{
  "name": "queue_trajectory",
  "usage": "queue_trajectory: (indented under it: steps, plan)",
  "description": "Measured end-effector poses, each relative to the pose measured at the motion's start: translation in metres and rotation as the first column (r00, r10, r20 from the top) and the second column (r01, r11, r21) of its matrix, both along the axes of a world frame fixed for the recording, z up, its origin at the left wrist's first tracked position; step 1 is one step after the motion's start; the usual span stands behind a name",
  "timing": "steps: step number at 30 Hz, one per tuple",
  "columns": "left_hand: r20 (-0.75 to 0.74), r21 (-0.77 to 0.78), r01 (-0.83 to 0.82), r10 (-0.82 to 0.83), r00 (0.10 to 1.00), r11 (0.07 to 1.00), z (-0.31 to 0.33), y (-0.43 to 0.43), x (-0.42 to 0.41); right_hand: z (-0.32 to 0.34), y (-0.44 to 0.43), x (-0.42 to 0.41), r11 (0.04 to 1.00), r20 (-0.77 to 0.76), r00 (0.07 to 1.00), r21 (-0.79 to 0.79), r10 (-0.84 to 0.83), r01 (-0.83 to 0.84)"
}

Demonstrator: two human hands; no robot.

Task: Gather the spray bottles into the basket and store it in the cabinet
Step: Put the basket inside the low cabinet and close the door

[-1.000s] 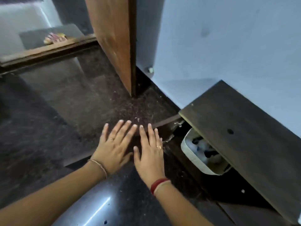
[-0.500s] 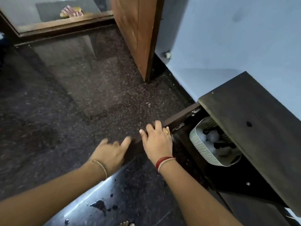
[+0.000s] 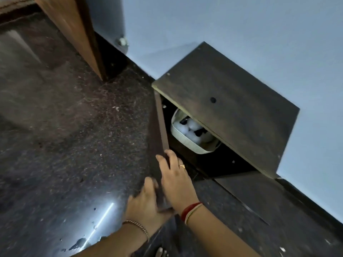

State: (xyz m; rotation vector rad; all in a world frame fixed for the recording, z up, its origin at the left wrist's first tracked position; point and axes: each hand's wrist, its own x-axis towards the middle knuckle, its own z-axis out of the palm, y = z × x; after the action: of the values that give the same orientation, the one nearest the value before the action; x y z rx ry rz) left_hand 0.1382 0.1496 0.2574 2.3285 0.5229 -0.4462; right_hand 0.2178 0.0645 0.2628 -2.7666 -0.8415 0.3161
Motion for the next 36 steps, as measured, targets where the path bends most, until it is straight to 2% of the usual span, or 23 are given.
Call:
queue_trajectory:
  steps: [3, 6, 8, 9, 12, 13, 15, 18, 21, 24, 27, 29, 33, 36]
  plan:
    - [0.171, 0.270, 0.101, -0.151, 0.974, 0.957, -0.006, -0.030, 0.023, -0.013, -0.047, 0.010, 0.992, -0.016, 0.994, -0.075, 0.104, -0.105]
    - [0.267, 0.361, 0.141, -0.247, 0.931, 0.922, -0.010, -0.048, 0.053, -0.017, -0.087, 0.037, 0.934, -0.005, 0.967, -0.257, 0.254, -0.247]
    - [0.306, 0.466, 0.227, -0.397, 0.865, 0.855, -0.013, -0.058, 0.074, -0.013, -0.106, 0.055, 0.897, 0.011, 0.947, -0.325, 0.321, -0.300]
    - [0.317, 0.534, 0.276, -0.492, 0.811, 0.799, -0.014, -0.062, 0.084, -0.011, -0.113, 0.060, 0.883, 0.078, 0.928, -0.347, 0.364, -0.317]
    - [0.273, 0.675, 0.384, -0.696, 0.664, 0.631, -0.019, -0.065, 0.110, -0.015, -0.125, 0.068, 0.862, 0.303, 0.841, -0.393, 0.449, -0.319]
    - [0.236, 0.710, 0.408, -0.740, 0.630, 0.574, -0.022, -0.064, 0.117, -0.018, -0.128, 0.070, 0.853, 0.334, 0.819, -0.415, 0.466, -0.316]
    - [0.172, 0.762, 0.445, -0.810, 0.560, 0.470, -0.029, -0.060, 0.126, -0.021, -0.132, 0.072, 0.824, 0.356, 0.793, -0.481, 0.495, -0.298]
    - [0.135, 0.790, 0.475, -0.866, 0.481, 0.387, -0.039, -0.052, 0.132, -0.024, -0.134, 0.075, 0.762, 0.351, 0.791, -0.613, 0.501, -0.210]
    - [0.096, 0.782, 0.515, -0.885, 0.456, 0.350, -0.046, -0.049, 0.135, -0.033, -0.135, 0.072, 0.698, 0.349, 0.812, -0.710, 0.468, -0.096]
    - [0.013, 0.777, 0.538, -0.863, 0.505, 0.326, -0.051, -0.049, 0.142, -0.042, -0.140, 0.069, 0.674, 0.338, 0.844, -0.738, 0.416, -0.037]
    - [-0.056, 0.743, 0.564, -0.807, 0.588, 0.359, -0.058, -0.049, 0.152, -0.045, -0.144, 0.071, 0.719, 0.333, 0.888, -0.695, 0.318, 0.003]
    - [-0.087, 0.736, 0.577, -0.795, 0.600, 0.354, -0.060, -0.048, 0.156, -0.046, -0.144, 0.070, 0.750, 0.323, 0.904, -0.662, 0.281, 0.003]
    - [-0.041, 0.711, 0.585, -0.807, 0.589, 0.391, -0.053, -0.039, 0.150, -0.038, -0.136, 0.066, 0.813, 0.220, 0.958, -0.582, 0.184, -0.022]
    - [0.022, 0.698, 0.606, -0.857, 0.515, 0.381, -0.030, -0.029, 0.140, -0.019, -0.123, 0.056, 0.870, 0.152, 0.962, -0.475, 0.226, -0.129]
